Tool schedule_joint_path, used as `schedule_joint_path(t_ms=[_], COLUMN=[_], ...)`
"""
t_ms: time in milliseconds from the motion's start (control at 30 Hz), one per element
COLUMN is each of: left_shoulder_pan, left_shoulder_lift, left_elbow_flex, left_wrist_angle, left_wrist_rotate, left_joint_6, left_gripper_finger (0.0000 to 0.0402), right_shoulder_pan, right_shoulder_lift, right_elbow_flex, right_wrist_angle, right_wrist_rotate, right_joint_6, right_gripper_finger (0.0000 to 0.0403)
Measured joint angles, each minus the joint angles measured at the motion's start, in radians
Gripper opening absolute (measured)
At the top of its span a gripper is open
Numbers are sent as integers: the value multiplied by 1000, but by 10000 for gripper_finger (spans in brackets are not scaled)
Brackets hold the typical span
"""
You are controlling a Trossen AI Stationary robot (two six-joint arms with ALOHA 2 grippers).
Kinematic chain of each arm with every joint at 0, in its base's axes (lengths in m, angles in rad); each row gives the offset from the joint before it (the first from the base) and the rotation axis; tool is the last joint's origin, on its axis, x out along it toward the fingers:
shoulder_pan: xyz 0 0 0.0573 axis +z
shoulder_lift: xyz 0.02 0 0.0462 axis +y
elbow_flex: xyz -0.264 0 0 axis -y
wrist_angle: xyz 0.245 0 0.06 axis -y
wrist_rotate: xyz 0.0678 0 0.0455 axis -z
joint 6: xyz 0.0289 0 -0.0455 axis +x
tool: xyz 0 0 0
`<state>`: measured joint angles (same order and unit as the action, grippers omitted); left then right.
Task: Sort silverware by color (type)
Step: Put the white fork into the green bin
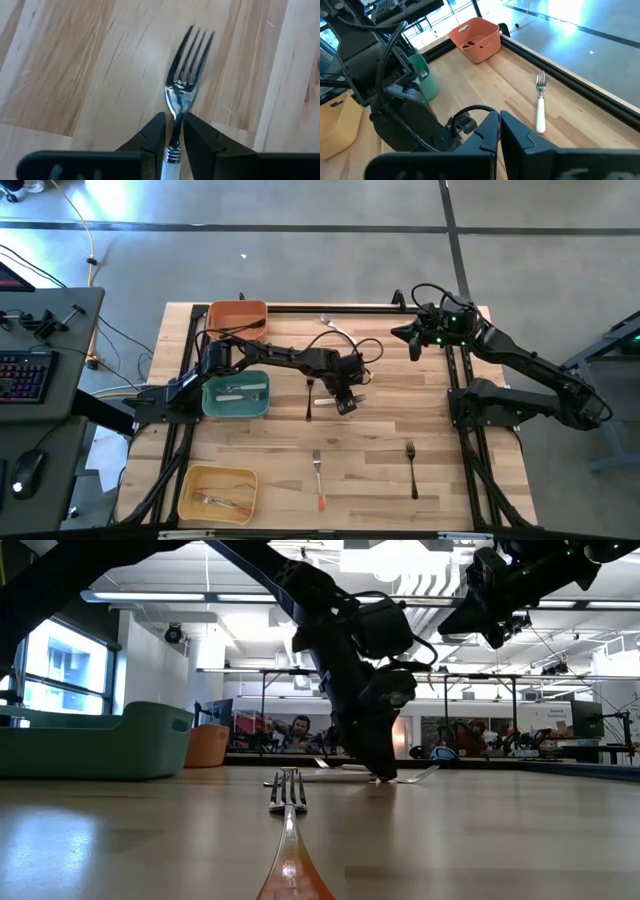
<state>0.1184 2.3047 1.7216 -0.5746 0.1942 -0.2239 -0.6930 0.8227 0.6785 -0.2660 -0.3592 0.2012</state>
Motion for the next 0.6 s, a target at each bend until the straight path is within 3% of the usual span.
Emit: schedule_joint_path(t_ms=[133, 600], left_shoulder_pan=[0, -2], left_shoulder_lift=[1, 2], left_elbow_flex=[-1, -2], left_wrist_angle=[2, 6], left_wrist_rotate=[6, 13], left_joint_6=[15, 70], left_gripper_finger=[55, 115], right_shoulder_pan=[0, 0], right_shoulder_lift=[0, 0], right_elbow_flex=[0, 0], right_wrist_angle=[0, 0], right_wrist_rotate=[0, 0], right_joint_6=[0, 8], right_gripper_finger=[0, 0])
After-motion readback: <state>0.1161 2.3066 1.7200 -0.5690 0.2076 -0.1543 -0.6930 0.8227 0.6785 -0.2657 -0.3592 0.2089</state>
